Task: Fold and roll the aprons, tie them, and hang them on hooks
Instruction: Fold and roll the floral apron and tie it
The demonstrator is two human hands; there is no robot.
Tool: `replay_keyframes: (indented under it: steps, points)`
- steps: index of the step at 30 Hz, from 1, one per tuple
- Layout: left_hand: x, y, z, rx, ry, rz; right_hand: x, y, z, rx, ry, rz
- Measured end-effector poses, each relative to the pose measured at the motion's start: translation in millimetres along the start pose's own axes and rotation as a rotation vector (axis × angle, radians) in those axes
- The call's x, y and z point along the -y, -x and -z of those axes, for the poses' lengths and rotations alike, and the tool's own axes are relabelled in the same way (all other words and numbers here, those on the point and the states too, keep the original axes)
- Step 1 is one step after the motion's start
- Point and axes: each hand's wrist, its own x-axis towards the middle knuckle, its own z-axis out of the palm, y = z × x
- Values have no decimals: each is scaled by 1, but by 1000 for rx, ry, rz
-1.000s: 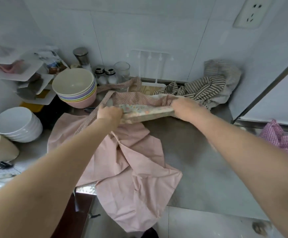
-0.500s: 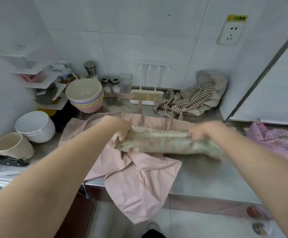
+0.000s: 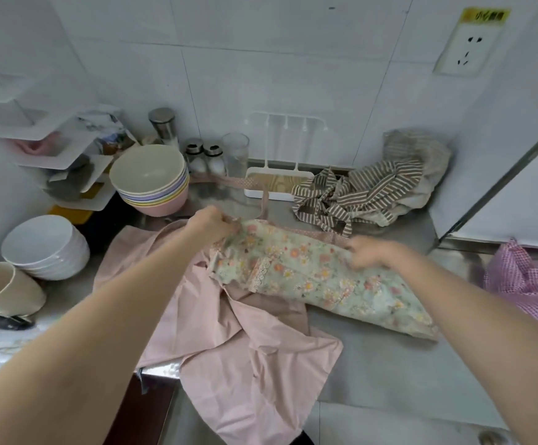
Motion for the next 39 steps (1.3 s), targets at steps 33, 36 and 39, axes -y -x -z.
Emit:
replay_keyframes:
  steps: [33,36,39]
  points:
    - [54,-35,-81,242,94,352,101,-126,-2,-130,393,294]
    - [55,-41,-76,146,78,370,97,-131,0,-140,380,229]
    - [56,-44,-74,81,-58,349,101,-124,0,-154,341,194]
